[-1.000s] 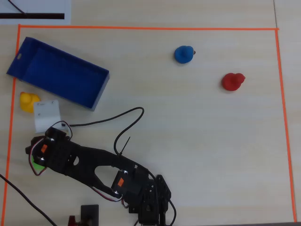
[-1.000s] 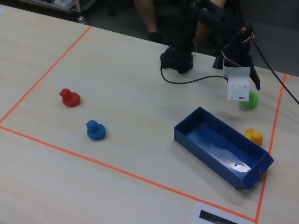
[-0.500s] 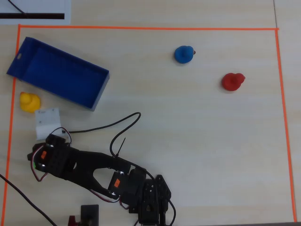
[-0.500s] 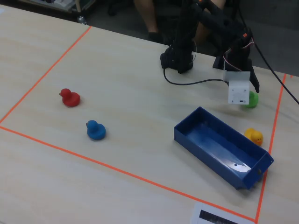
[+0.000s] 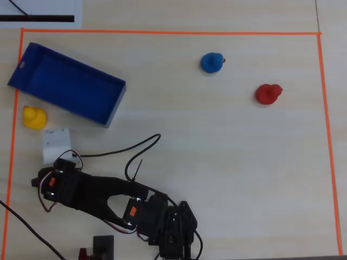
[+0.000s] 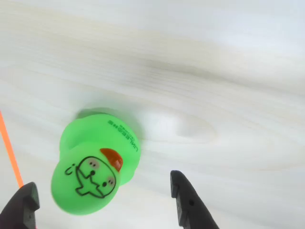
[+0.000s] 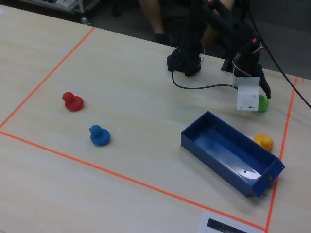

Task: Grasp green duck and put it into box.

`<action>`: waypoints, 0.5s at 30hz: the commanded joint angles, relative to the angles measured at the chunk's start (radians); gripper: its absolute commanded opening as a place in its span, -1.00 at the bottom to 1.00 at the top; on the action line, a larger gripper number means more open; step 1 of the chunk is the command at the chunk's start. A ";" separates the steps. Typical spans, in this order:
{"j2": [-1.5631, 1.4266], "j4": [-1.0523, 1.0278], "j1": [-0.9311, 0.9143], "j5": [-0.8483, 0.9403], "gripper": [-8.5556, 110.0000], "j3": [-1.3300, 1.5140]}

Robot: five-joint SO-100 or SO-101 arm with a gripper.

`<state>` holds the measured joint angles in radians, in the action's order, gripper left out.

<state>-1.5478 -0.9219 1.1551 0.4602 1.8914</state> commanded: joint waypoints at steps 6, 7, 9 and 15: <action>0.021 0.129 0.018 -0.078 -0.29 0.035; 0.025 0.137 0.018 -0.080 -0.29 0.037; 0.026 0.143 0.018 -0.080 -0.39 0.038; 0.018 0.120 -0.002 -0.081 -0.85 0.041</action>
<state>-1.5186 -0.7946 1.1612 0.3850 1.9328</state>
